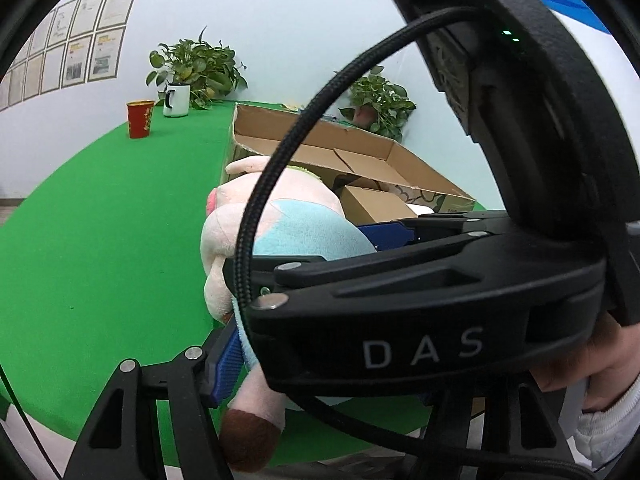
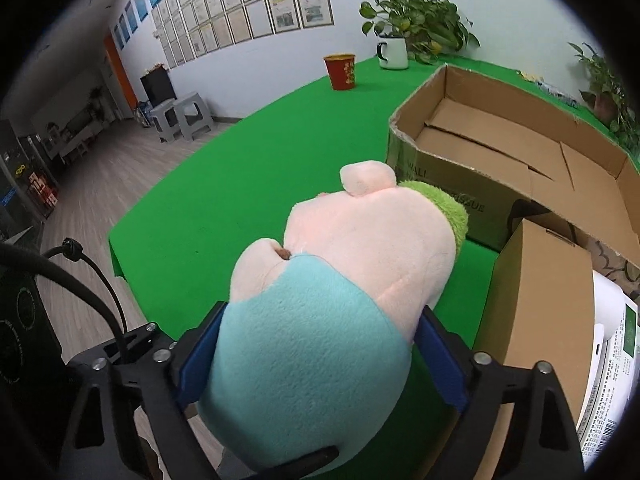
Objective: Organize objects
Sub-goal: 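Grasp the pink-and-teal plush pig with the right gripper and lift it, then carry the plush pig over the cardboard box and lower it inside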
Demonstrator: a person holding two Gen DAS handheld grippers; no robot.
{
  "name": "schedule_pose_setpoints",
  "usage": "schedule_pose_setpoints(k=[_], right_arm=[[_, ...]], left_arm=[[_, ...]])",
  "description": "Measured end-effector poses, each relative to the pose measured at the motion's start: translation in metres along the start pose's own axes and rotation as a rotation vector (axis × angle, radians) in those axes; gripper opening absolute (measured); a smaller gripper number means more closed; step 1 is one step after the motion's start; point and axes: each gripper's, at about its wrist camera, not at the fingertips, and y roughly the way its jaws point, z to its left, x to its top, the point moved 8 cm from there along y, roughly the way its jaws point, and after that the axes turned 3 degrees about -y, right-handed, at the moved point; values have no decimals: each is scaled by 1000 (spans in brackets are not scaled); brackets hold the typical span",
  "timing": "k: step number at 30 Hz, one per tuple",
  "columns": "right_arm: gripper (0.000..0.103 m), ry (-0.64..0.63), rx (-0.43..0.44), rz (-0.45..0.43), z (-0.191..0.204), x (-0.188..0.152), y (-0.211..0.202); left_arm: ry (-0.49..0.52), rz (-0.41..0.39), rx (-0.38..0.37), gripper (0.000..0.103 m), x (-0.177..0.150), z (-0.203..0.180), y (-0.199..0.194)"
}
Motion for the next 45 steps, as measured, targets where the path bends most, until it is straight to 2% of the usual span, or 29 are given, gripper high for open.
schedule_pose_setpoints(k=[5,10,17,25,29,38,41,45], right_arm=[[77,-3,15,-44,0,-1,-10],[73,23,39,-116,-6,7,-29],[73,55,27,-225,-20,25,-59],[73,86,32,-305,-35,44,-83],[73,70,42,-353,-41,63,-97],[72,26,-10,-443,-67,115,-123],[72,25,-11,-446,-77,125,-121],[72,5,-21,-424,-85,141,-112]], left_arm=[[41,-10,40,60,11,-8,7],[87,-43,57,59,12,-41,-14],[146,-83,49,59,42,-75,-15],[189,-137,51,59,76,-101,-20],[209,-183,47,59,102,-115,-28],[249,-259,27,59,180,-141,-22],[249,-262,21,59,206,-141,-11],[229,-253,22,59,248,-123,16]])
